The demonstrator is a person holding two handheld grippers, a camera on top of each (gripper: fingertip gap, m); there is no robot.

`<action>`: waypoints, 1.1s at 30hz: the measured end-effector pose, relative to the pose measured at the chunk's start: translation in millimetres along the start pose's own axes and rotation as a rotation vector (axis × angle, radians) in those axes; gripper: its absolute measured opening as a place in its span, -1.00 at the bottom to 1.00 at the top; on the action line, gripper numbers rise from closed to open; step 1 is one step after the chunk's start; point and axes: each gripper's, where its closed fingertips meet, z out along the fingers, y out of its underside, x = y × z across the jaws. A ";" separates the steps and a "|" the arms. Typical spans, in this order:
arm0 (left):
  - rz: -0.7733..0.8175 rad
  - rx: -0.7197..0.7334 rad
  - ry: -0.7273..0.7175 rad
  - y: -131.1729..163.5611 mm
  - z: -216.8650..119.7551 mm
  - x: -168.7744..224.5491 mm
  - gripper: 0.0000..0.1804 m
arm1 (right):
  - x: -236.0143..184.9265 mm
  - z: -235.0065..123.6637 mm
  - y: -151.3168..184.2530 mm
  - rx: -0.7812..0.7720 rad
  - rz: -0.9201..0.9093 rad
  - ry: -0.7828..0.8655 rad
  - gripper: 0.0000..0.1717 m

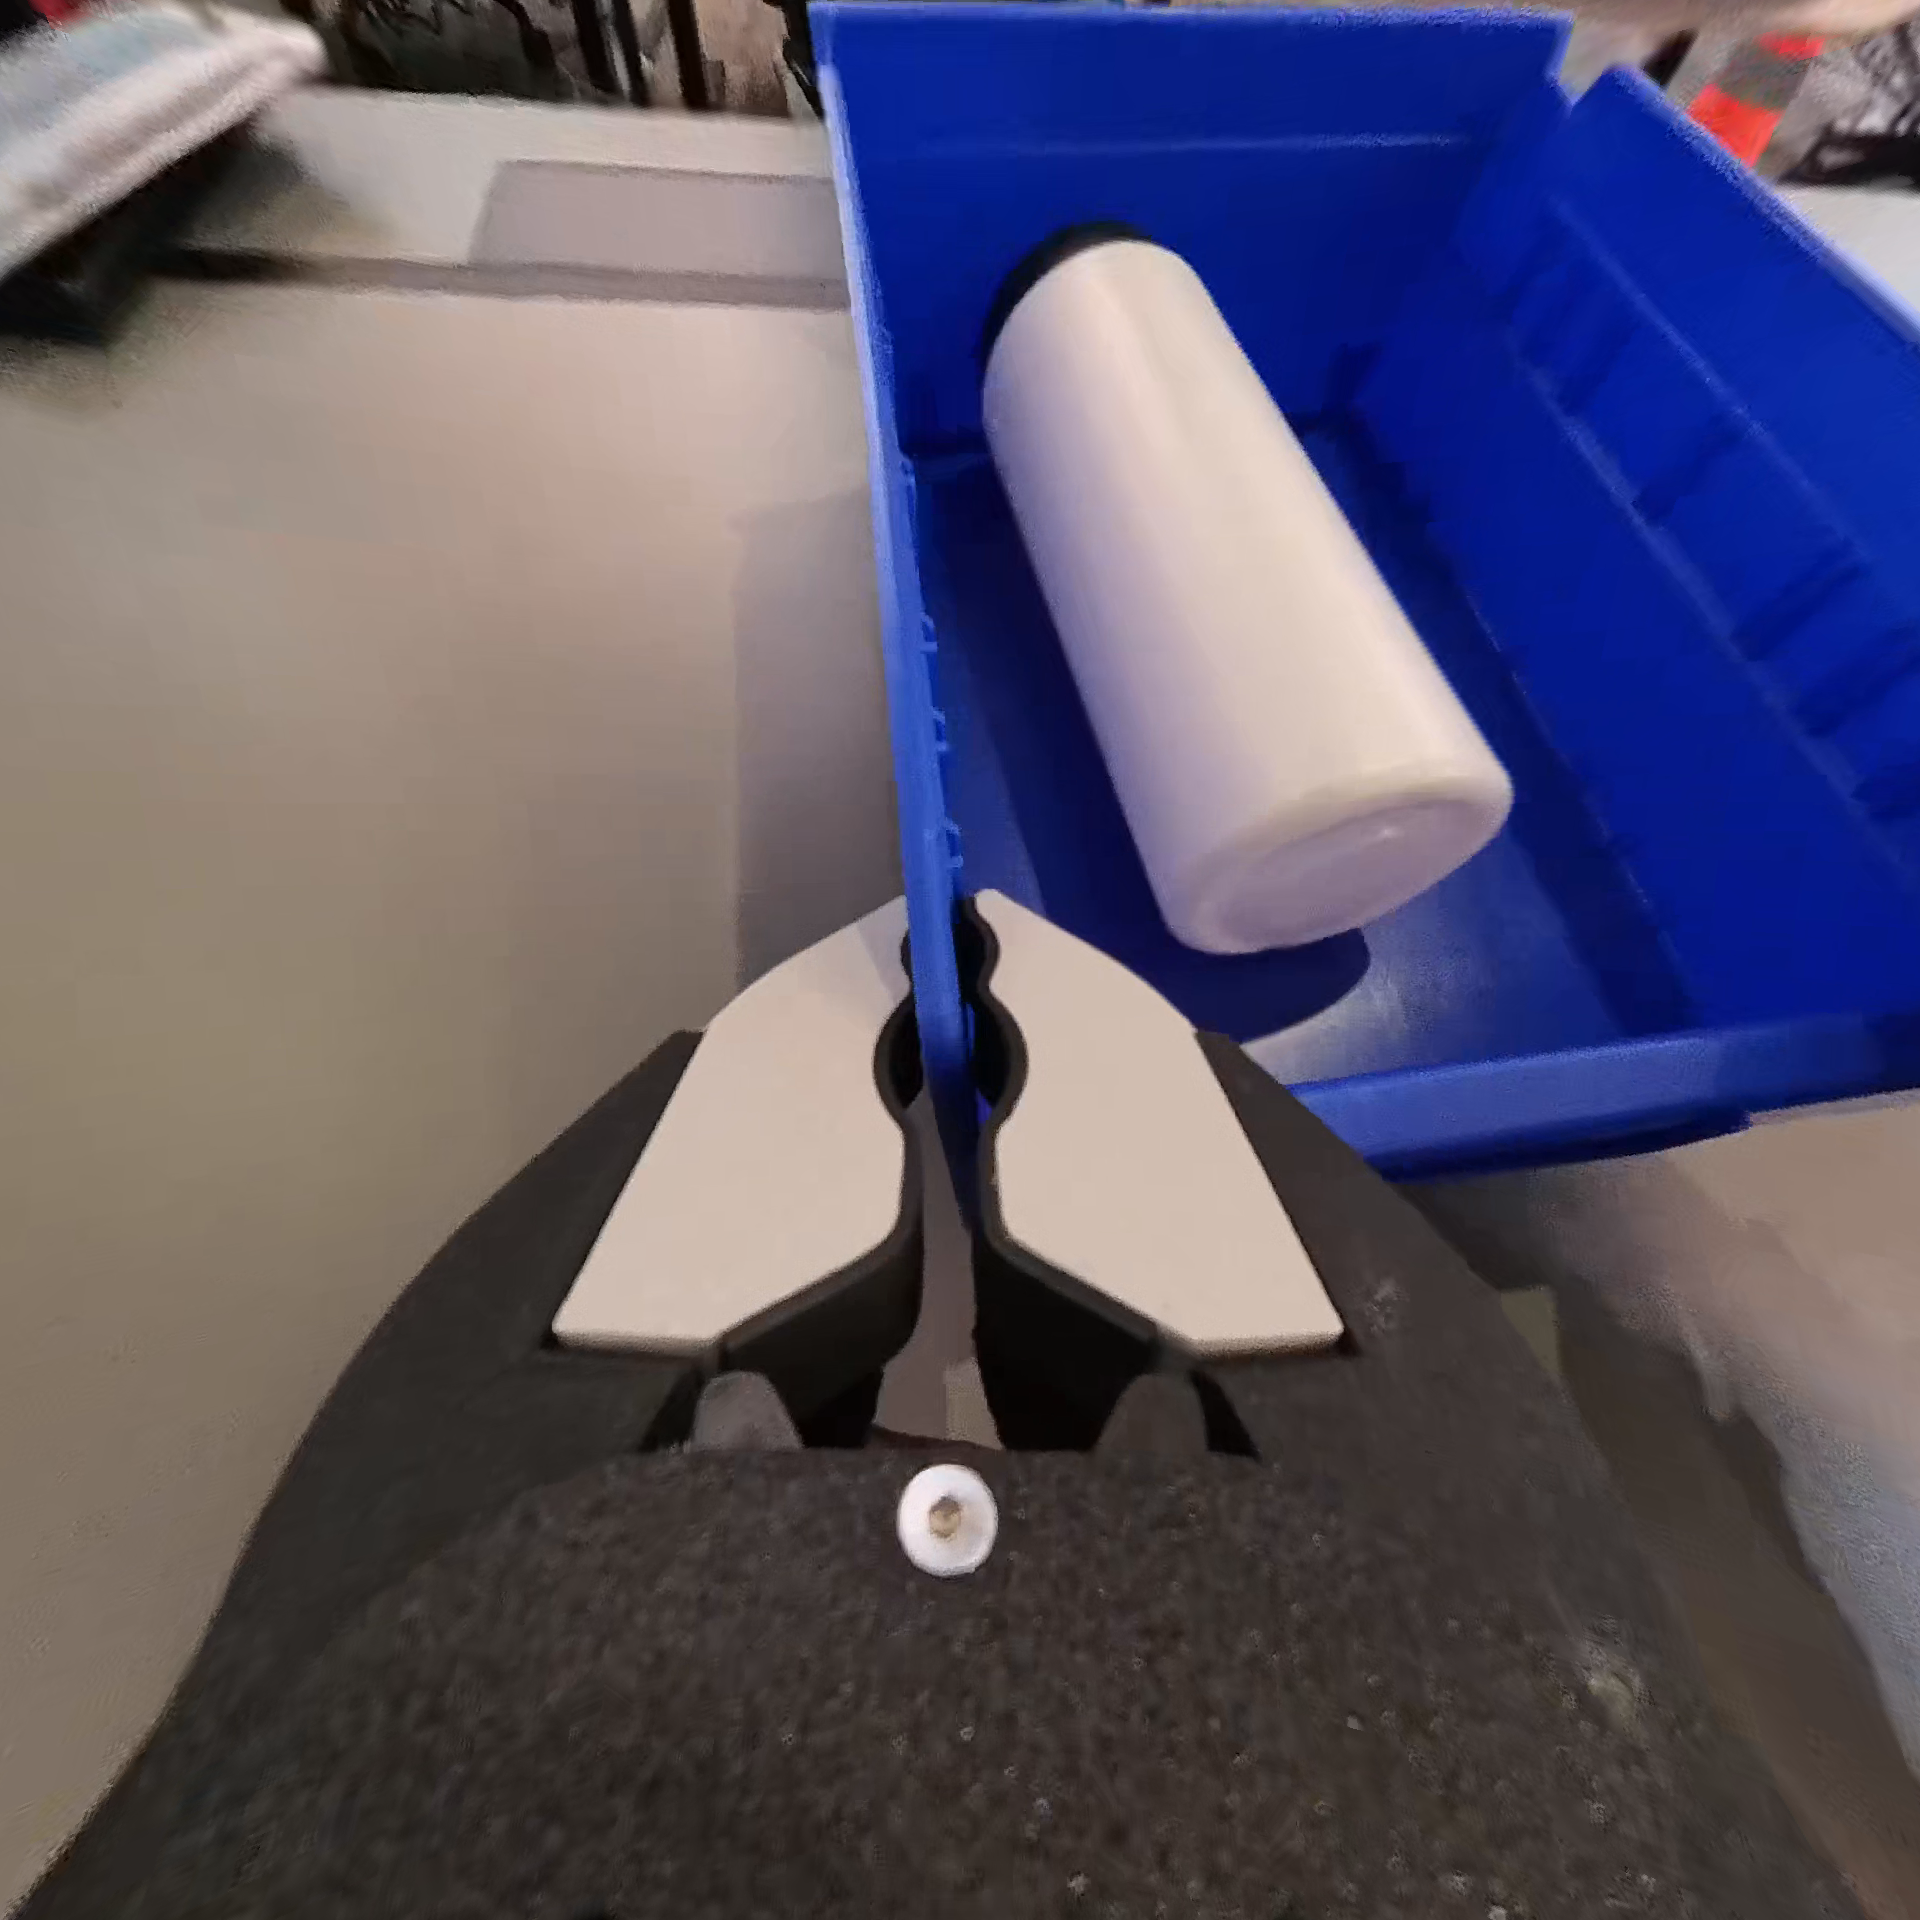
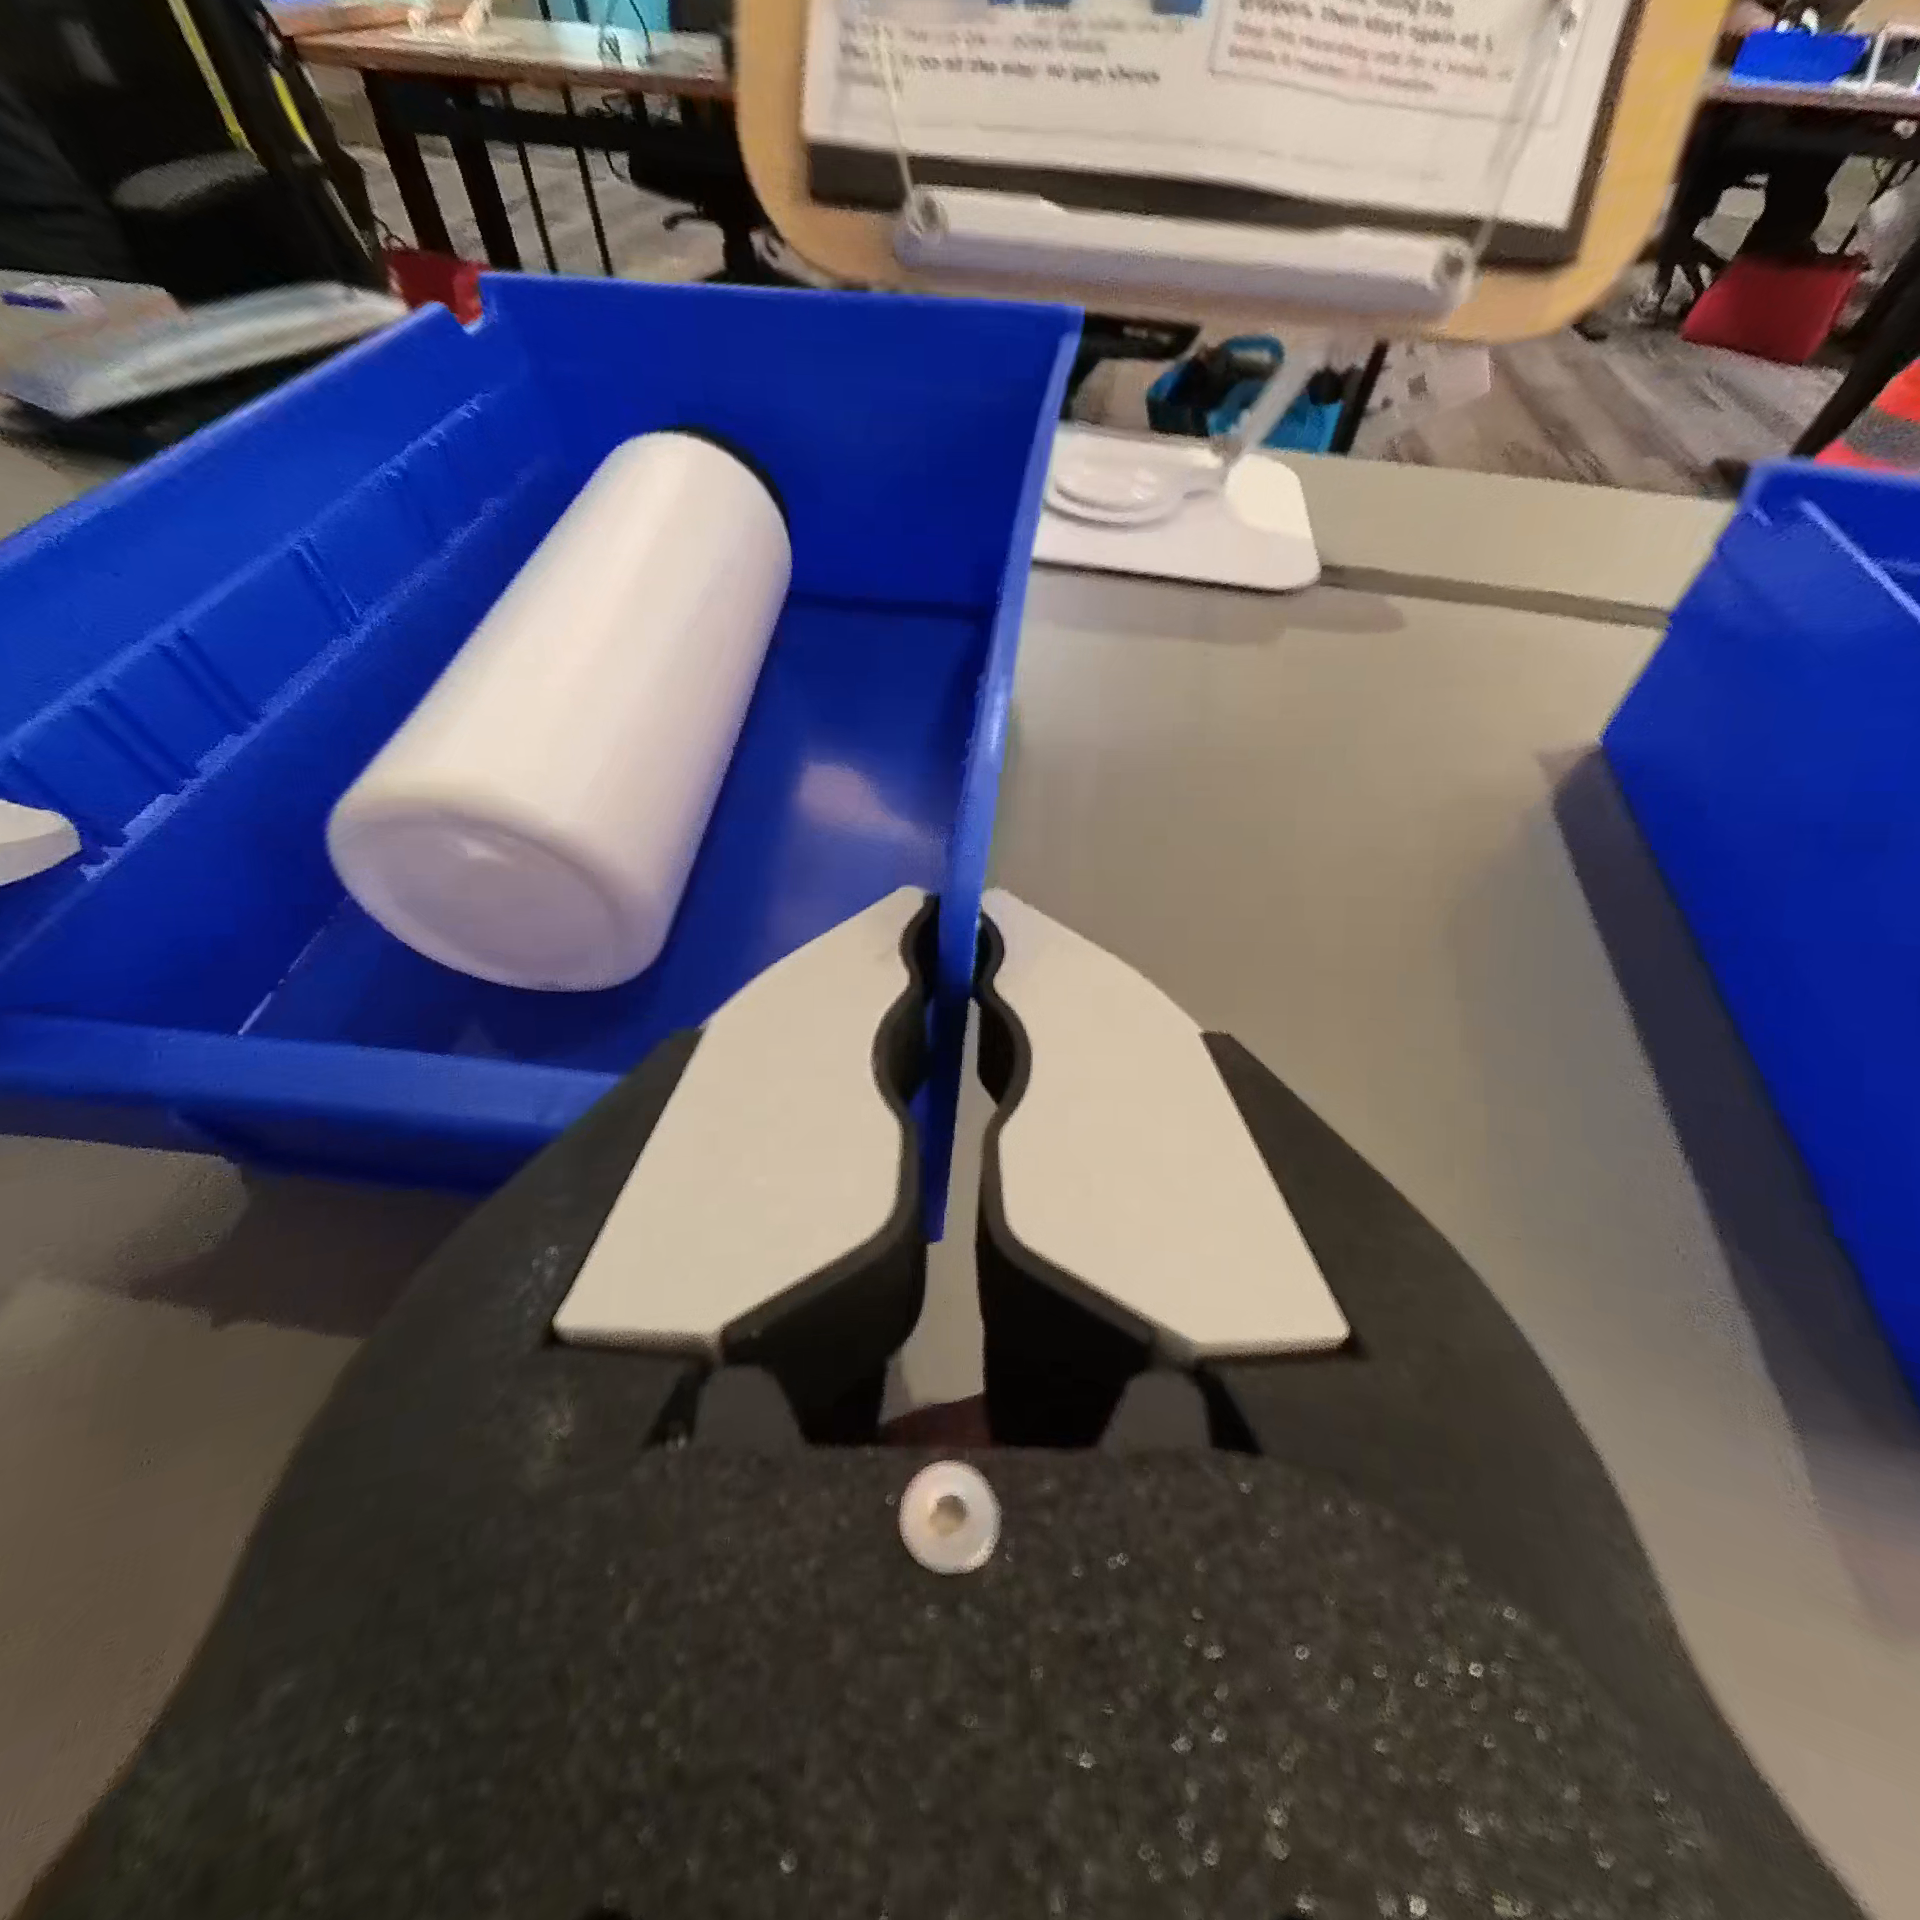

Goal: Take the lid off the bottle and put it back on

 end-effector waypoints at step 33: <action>0.060 0.311 -0.019 -84.9 -78.1 -104.7 -0.42 | -104.8 -35.0 -30.4 -0.076 -0.170 -0.612 -0.49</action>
